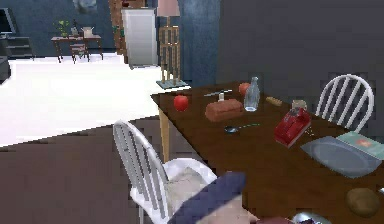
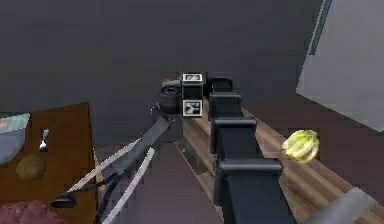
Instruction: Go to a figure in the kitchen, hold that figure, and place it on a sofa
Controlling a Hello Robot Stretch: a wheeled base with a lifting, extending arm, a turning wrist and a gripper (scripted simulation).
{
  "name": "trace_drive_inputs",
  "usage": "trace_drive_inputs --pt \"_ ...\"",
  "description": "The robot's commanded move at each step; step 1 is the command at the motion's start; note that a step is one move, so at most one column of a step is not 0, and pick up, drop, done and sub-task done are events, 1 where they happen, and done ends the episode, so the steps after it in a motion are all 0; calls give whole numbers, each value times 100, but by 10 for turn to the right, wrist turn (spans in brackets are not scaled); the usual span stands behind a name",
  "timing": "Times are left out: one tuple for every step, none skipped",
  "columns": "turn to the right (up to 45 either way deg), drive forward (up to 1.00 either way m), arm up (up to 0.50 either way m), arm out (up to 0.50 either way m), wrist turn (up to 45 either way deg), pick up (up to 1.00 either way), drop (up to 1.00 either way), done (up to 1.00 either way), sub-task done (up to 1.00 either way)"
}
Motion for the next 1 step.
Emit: trace_drive_inputs --pt "0 0 0 -20 0 0 0 0 0"
